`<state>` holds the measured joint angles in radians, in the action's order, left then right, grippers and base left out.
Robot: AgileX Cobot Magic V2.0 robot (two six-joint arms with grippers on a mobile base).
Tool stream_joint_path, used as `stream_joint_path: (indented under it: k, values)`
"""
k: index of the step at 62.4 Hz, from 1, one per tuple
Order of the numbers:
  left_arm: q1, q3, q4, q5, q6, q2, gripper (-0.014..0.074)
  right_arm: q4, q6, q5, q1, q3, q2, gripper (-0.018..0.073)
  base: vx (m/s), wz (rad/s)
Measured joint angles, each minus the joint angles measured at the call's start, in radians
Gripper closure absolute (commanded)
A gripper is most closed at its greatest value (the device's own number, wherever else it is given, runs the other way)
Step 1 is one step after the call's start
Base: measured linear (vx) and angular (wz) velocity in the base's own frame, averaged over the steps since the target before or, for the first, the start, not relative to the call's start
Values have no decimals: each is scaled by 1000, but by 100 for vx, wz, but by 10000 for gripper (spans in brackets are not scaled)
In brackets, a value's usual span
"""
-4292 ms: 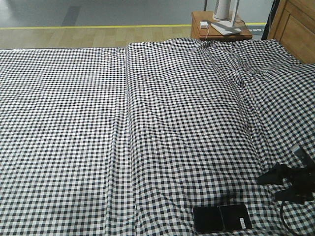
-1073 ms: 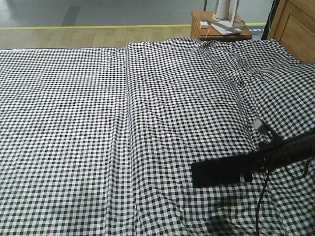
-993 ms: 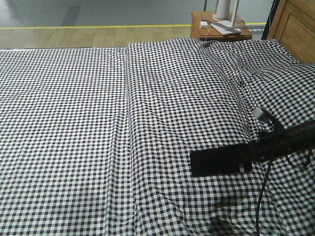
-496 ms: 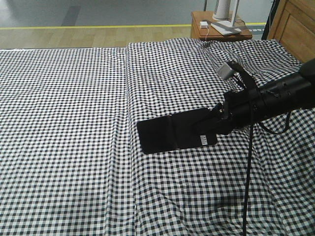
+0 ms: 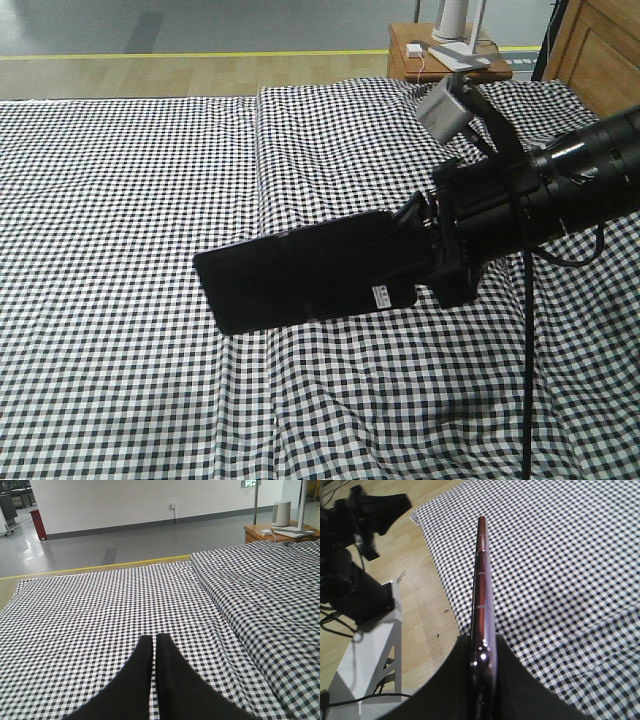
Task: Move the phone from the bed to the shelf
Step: 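Lift the phone off the bed with the right gripper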
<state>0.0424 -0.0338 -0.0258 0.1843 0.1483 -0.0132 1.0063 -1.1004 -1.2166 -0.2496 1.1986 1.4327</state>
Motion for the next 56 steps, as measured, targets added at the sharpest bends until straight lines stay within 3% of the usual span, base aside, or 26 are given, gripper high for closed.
stream_joint_path:
  k: [56]
  values:
    - [0, 0, 0, 0, 0, 0, 595, -8, 1, -7, -19, -1, -28, 561, 0, 0]
